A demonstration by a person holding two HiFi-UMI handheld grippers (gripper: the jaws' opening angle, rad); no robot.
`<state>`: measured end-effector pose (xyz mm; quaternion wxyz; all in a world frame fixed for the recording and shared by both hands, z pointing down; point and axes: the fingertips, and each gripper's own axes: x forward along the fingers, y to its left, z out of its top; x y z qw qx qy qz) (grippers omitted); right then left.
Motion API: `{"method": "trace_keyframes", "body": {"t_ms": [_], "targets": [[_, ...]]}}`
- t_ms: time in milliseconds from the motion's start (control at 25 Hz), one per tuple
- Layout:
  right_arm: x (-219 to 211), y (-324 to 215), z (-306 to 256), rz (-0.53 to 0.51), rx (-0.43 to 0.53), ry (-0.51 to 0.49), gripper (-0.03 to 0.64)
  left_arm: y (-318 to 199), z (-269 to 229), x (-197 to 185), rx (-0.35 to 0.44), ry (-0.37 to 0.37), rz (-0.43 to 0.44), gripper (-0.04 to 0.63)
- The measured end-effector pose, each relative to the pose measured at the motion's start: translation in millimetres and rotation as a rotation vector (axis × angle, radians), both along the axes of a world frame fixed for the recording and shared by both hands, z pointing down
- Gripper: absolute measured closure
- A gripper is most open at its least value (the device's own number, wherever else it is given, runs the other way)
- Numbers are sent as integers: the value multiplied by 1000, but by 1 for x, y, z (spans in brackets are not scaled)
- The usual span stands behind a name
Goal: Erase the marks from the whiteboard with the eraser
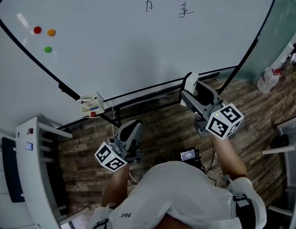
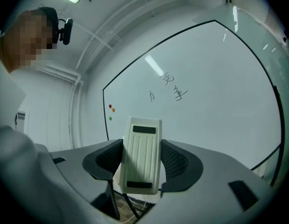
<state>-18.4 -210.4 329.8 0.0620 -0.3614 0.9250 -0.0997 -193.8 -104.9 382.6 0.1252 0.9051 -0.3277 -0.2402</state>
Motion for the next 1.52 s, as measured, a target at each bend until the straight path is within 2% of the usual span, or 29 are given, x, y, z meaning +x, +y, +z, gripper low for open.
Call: {"method": "trace_keyframes", "body": {"t_ms": [280, 440, 720, 1040, 1320, 1520], "targets": [[-44, -24, -31, -2, 116, 98, 345, -8, -8, -28, 28, -29, -58, 577], [-64, -46, -62, -2, 202, 145, 345, -19, -19, -34, 54, -39, -103, 577], [-92, -83, -105, -4, 284, 207, 345, -40, -36, -42, 90, -59, -157, 577], [-115, -127, -152, 98, 404, 338, 345, -65, -53, -50, 101, -89, -209, 576], [-127, -156, -204, 175, 483, 368, 345, -73, -62, -54, 108, -144, -235, 577], [-146, -164, -226, 214, 514, 389, 345, -74, -68, -60, 121, -156, -254, 577]]}}
